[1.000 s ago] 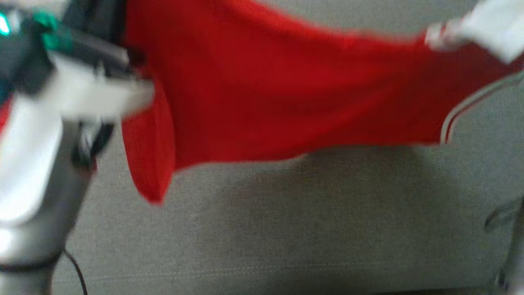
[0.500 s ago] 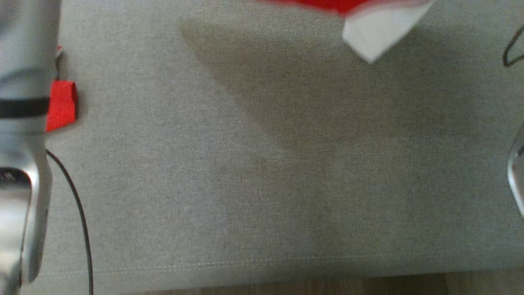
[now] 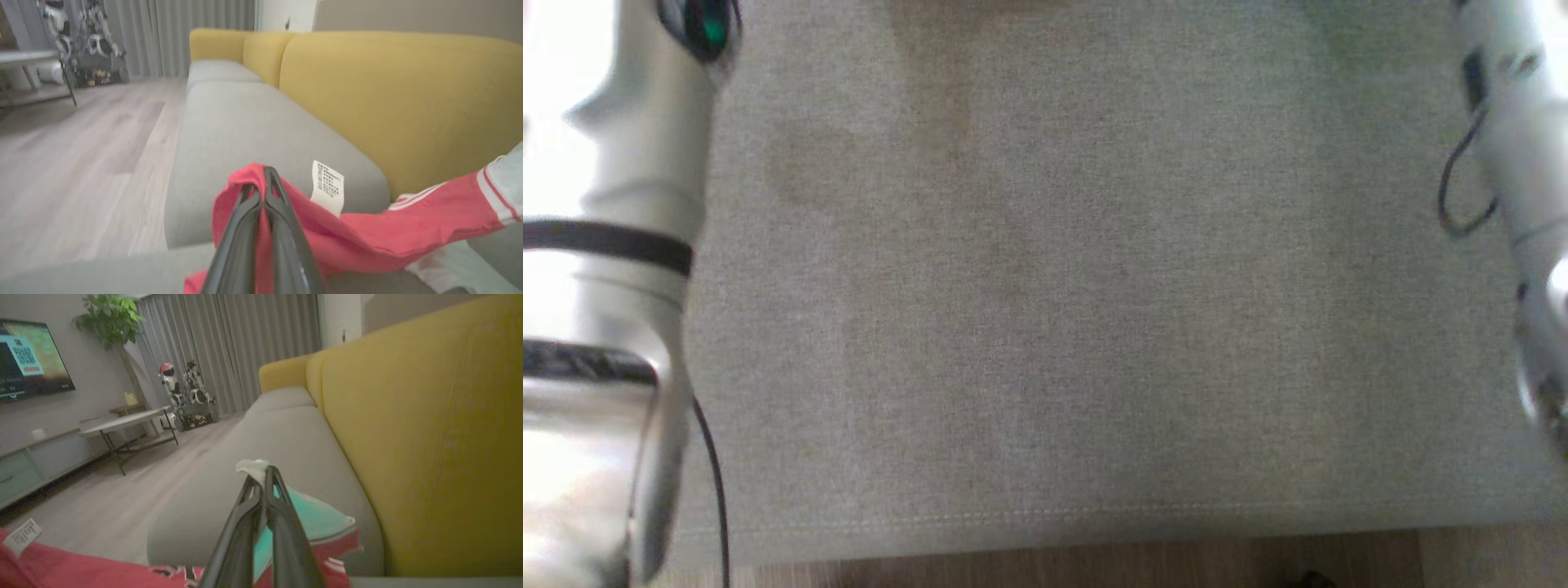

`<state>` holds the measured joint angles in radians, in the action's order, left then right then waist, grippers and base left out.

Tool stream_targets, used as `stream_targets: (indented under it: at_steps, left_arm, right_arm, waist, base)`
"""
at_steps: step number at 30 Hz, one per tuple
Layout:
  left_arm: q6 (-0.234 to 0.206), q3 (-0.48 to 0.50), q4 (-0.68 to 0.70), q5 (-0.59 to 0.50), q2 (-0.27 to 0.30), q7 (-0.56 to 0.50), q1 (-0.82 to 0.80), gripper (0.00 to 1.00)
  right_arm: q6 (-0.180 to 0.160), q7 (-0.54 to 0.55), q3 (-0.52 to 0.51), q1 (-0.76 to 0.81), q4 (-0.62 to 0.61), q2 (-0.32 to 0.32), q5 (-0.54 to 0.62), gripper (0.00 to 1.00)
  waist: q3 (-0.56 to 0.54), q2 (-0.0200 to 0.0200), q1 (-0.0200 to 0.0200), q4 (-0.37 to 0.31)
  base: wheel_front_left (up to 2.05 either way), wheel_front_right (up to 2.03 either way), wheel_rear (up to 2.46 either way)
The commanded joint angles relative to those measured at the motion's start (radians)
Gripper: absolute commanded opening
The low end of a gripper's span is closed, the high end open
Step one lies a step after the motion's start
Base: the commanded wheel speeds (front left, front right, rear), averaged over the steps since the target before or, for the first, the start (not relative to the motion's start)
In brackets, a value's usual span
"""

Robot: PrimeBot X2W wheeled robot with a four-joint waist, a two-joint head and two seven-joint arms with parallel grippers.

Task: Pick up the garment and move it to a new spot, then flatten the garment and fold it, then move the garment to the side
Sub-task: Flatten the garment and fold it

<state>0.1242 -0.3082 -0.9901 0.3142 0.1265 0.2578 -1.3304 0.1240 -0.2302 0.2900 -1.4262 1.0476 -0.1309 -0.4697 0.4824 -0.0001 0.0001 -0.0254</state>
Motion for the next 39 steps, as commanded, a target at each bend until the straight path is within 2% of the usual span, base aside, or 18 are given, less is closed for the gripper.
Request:
stream_targets:
  at_steps: [1,5,9,11,14,18,22,23,24,26,27,30,35,39]
  left_arm:
    - [0.004,0.027,0.004,0.024,0.031,0.004,0.011,0.00]
    - [0.006,0.061,-0.018,0.080,0.020,0.004,0.117,0.00]
    - [0.006,0.114,0.043,0.136,0.017,0.004,0.252,0.00]
    - [0.006,0.140,0.103,0.144,0.019,0.004,0.342,0.00]
    - [0.006,0.090,0.181,0.088,0.015,0.004,0.486,0.00]
    - [0.004,0.106,0.298,0.059,0.014,0.004,0.663,0.00]
    - [-0.012,0.142,0.427,0.034,0.010,0.004,0.841,0.00]
    - [-0.012,0.142,0.427,0.034,0.010,0.004,0.841,0.00]
    - [-0.014,0.146,0.458,0.029,0.007,0.004,0.886,0.00]
    - [-0.023,0.152,0.521,0.017,0.002,0.004,0.973,0.00]
    - [-0.037,0.165,0.579,0.012,0.001,0.004,1.059,0.00]
    - [-0.054,0.184,0.663,0.012,0.011,0.004,1.179,0.00]
    - [-0.096,0.201,0.808,0.022,0.027,-0.036,1.346,0.00]
    - [-0.144,0.208,0.953,0.014,0.039,-0.106,1.449,0.00]
  right_arm:
    - [0.007,-0.010,0.030,0.039,-0.008,0.015,-0.011,0.00]
    - [0.007,-0.023,0.066,0.150,-0.003,-0.005,-0.062,0.00]
    - [0.007,-0.030,0.083,0.292,-0.057,-0.040,-0.100,0.00]
    - [0.007,-0.031,0.080,0.389,-0.116,-0.054,-0.116,0.00]
    - [0.007,-0.031,0.055,0.562,-0.227,-0.077,-0.132,0.00]
    - [0.007,-0.031,-0.004,0.811,-0.391,-0.090,-0.125,0.00]
    - [0.007,-0.023,-0.080,1.067,-0.577,-0.061,-0.094,0.00]
    - [0.007,-0.023,-0.080,1.067,-0.577,-0.061,-0.094,0.00]
    - [0.007,-0.011,-0.103,1.131,-0.629,-0.048,-0.082,0.00]
    - [0.007,0.025,-0.154,1.256,-0.737,-0.019,-0.045,0.00]
    - [0.007,0.076,-0.204,1.375,-0.855,0.018,-0.008,0.00]
    - [0.007,0.164,-0.272,1.536,-1.023,0.057,0.046,0.00]
    - [0.007,0.291,-0.333,1.713,-1.239,0.079,0.089,0.00]
    - [0.007,0.342,-0.363,1.796,-1.327,0.080,0.067,0.00]
  waist:
    - [0.005,0.0001,-0.0001,0.003]
    - [-0.003,0.0001,-0.0001,0.004]
    - [-0.032,0.0001,-0.0001,0.006]
    - [-0.065,0.0001,-0.0001,0.005]
    - [-0.112,0.0001,-0.0001,0.012]
    - [-0.173,0.0001,-0.0001,0.014]
    - [-0.229,0.0001,-0.0001,0.009]
    - [-0.229,0.0001,-0.0001,0.009]
    - [-0.243,0.0001,-0.0001,0.009]
    - [-0.269,0.0001,-0.0001,0.006]
    - [-0.292,0.0001,-0.0001,0.002]
    - [-0.326,0.0001,-0.0001,-0.001]
    - [-0.376,0.0001,-0.0001,-0.005]
    - [-0.405,0.0001,-0.0001,-0.004]
  base:
    - [0.00,0.00,0.00]
    - [0.00,0.00,0.00]
    - [0.00,0.00,0.00]
    - [0.00,0.00,0.00]
    - [0.00,0.00,0.00]
    - [0.00,0.00,0.00]
    - [0.00,0.00,0.00]
    - [0.00,0.00,0.00]
    - [0.00,0.00,0.00]
    - [0.00,0.00,0.00]
    - [0.00,0.00,0.00]
    - [0.00,0.00,0.00]
    - [0.00,0.00,0.00]
    - [0.00,0.00,0.00]
